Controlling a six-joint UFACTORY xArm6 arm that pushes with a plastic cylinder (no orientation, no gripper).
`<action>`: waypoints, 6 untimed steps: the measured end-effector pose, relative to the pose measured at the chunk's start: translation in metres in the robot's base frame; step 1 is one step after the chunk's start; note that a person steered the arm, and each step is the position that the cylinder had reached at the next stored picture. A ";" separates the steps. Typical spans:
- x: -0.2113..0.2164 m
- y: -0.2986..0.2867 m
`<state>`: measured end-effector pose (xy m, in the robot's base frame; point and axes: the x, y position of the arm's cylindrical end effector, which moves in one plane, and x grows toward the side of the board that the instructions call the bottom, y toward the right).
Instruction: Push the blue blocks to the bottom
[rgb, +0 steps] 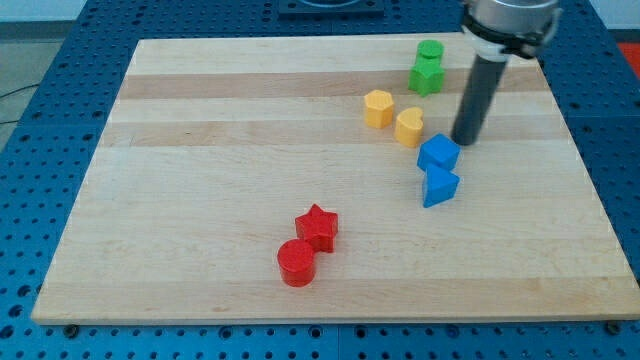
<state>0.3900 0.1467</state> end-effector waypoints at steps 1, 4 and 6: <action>-0.030 -0.038; -0.006 0.015; 0.066 -0.030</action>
